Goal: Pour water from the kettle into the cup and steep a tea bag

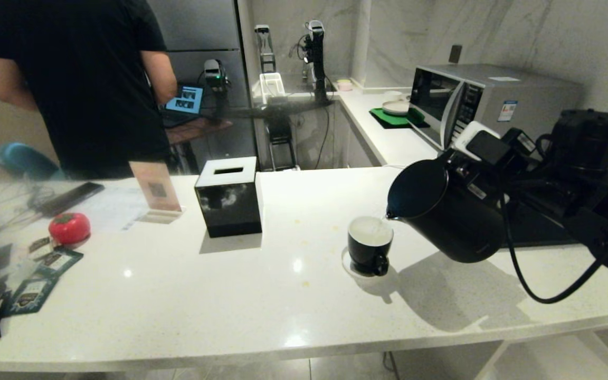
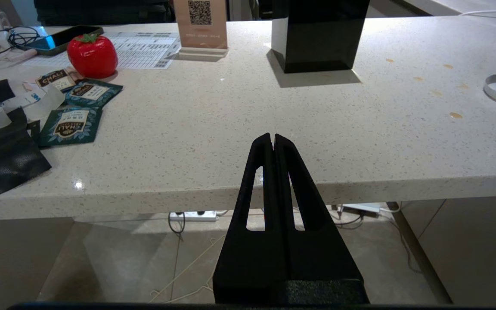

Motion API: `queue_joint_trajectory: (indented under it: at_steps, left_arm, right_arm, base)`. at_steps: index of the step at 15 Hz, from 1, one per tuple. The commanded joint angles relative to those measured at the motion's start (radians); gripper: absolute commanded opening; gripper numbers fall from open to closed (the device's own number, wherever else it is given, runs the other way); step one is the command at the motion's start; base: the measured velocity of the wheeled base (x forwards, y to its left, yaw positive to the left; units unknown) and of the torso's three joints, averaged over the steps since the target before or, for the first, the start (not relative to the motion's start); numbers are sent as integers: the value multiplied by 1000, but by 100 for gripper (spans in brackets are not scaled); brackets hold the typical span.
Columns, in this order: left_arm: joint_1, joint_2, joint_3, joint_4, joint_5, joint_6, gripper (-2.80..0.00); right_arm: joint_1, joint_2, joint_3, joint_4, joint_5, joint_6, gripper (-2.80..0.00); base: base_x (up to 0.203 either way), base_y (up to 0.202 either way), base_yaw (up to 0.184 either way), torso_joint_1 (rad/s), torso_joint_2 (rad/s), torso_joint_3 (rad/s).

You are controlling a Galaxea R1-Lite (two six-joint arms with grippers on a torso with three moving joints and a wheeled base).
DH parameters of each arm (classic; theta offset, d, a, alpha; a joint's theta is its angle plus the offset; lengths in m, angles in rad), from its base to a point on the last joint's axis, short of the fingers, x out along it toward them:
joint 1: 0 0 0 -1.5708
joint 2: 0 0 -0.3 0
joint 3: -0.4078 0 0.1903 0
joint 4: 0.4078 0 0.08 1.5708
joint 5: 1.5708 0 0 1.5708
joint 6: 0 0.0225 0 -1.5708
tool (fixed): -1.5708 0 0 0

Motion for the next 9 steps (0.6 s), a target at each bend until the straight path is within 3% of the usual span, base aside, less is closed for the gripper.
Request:
queue_joint_trajectory:
  at_steps: [1, 9]
  left_arm:
    - [0, 2, 0, -1, 0, 0, -280]
    - [0, 2, 0, -1, 0, 0, -280]
  right_arm:
    - [0, -2, 2, -6, 0, -11, -280]
    - [0, 0, -1, -4, 4, -13, -280]
  base:
    - [0, 0, 0, 0, 0, 0]
    - [0, 0, 0, 0, 0, 0]
